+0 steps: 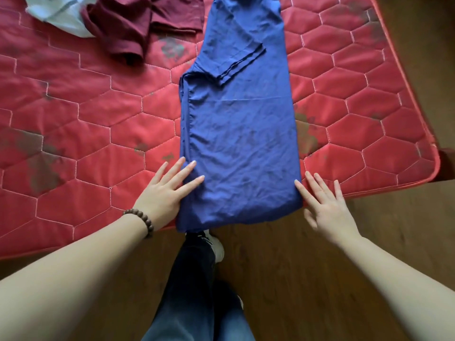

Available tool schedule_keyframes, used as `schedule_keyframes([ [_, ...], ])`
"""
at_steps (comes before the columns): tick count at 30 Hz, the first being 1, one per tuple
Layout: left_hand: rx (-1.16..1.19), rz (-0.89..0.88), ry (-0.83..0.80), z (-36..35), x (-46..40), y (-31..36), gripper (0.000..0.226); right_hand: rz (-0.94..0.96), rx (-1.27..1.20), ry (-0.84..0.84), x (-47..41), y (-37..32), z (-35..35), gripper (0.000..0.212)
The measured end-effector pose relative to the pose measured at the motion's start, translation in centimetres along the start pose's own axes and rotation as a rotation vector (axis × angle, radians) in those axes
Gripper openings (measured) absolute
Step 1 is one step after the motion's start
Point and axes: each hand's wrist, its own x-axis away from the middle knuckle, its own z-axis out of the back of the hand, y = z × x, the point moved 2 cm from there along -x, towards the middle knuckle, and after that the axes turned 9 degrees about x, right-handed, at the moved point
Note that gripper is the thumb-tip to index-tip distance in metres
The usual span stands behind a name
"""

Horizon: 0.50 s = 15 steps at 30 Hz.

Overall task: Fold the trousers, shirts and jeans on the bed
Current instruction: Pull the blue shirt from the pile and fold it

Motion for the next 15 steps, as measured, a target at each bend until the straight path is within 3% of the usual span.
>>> schedule_keyframes([
  [4, -0.019, -0.179, -0.065, 0.0, -0.5, 0.7, 0.084, 0.128, 0.034, 0.084, -1.2, -1.6, 0.5, 0.09],
  [9, 0.203, -0.177, -0.075, 3.1, -2.3, 0.9, 0.06, 0.326, -0.144, 0.119, -3.2, -3.5, 4.3, 0.035],
  [11, 0.583, -0.01, -0.076, 4.9, -3.9, 0.2, 0.049, 0.243, -0.401, -0.066, -4.8, -2.9, 6.2, 0.031],
  [13, 1.071, 0.267, -0.072, 7.2, -6.7, -1.1, 0.029, 0.035, -0.758, -0.243, -7.5, -1.6, 8.3, 0.02],
  [15, 1.294, 0.549, -0.023, 8.0, -9.7, -3.1, 0.014, -0.197, -1.074, -0.292, -10.9, -0.2, 9.6, 0.018],
])
